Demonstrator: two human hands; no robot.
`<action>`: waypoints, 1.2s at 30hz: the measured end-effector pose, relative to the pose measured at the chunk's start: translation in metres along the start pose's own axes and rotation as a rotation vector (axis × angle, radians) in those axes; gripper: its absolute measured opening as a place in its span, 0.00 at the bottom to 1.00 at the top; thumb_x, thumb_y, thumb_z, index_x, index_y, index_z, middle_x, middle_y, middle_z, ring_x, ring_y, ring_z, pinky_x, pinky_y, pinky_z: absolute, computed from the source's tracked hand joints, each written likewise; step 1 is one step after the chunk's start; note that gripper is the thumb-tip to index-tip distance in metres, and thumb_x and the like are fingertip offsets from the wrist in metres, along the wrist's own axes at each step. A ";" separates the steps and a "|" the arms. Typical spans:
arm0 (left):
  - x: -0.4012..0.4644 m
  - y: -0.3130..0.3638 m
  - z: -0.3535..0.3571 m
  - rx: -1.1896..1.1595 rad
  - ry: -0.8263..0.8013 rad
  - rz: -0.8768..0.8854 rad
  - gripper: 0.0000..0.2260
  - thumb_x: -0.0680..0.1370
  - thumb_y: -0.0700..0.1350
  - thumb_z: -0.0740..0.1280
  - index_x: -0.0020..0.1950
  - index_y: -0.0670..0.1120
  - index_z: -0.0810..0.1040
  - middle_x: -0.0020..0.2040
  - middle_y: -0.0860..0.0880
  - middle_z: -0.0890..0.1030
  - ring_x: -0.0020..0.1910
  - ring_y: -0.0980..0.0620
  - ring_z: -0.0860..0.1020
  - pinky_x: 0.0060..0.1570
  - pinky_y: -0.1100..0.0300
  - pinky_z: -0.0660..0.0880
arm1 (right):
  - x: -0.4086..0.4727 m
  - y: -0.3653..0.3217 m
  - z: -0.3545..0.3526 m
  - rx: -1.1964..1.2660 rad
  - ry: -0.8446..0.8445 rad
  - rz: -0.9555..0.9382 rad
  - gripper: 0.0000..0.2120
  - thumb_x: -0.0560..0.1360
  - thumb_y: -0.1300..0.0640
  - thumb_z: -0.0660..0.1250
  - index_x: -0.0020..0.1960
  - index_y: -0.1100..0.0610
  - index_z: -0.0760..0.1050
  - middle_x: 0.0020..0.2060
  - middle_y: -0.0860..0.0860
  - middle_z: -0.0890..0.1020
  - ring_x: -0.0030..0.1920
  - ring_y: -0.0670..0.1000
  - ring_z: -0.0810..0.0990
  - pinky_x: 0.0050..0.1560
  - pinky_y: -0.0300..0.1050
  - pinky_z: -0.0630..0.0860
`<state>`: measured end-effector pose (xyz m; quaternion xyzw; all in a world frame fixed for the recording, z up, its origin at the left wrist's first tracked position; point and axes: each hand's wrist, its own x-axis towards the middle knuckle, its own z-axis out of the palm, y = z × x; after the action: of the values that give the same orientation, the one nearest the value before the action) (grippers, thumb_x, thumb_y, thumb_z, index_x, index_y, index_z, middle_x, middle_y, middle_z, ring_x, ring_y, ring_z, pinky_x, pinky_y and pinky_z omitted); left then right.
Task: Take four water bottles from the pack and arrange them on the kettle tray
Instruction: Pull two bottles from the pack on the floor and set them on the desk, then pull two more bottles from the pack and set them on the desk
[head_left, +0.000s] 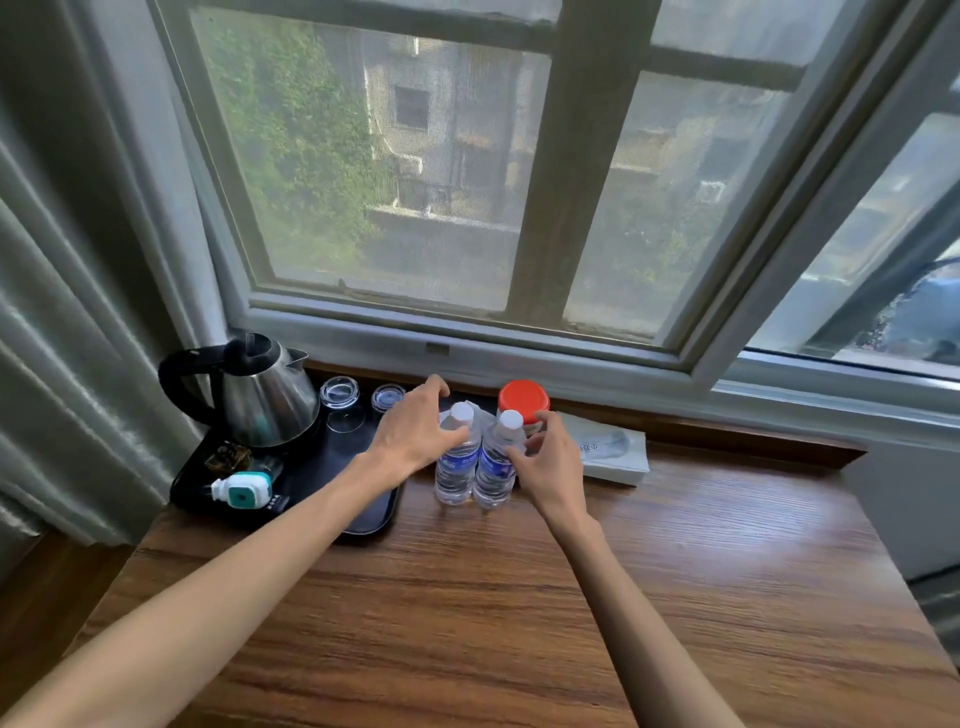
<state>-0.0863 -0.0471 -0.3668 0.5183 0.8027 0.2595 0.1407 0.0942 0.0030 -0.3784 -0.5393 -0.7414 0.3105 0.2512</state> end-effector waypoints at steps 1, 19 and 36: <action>-0.001 0.004 -0.004 0.017 0.041 0.020 0.23 0.72 0.54 0.73 0.62 0.46 0.72 0.44 0.50 0.76 0.42 0.49 0.77 0.40 0.56 0.72 | -0.002 0.001 -0.005 0.007 0.023 -0.002 0.17 0.72 0.54 0.74 0.57 0.51 0.71 0.43 0.49 0.81 0.46 0.50 0.81 0.43 0.42 0.74; -0.054 0.214 0.122 -0.037 -0.411 0.688 0.18 0.72 0.45 0.74 0.60 0.43 0.79 0.57 0.45 0.82 0.56 0.47 0.80 0.56 0.54 0.76 | -0.119 0.136 -0.188 -0.040 0.341 0.363 0.33 0.72 0.46 0.73 0.72 0.59 0.70 0.67 0.55 0.77 0.66 0.55 0.76 0.64 0.52 0.74; -0.214 0.449 0.316 0.060 -0.717 0.904 0.23 0.75 0.49 0.71 0.69 0.45 0.74 0.69 0.46 0.76 0.67 0.48 0.74 0.67 0.54 0.70 | -0.287 0.346 -0.376 0.049 0.471 0.737 0.31 0.72 0.48 0.75 0.71 0.55 0.71 0.67 0.53 0.77 0.68 0.52 0.74 0.63 0.45 0.72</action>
<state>0.5019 -0.0080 -0.3848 0.8690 0.4109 0.0789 0.2642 0.6666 -0.1223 -0.3858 -0.8177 -0.4144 0.2656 0.2985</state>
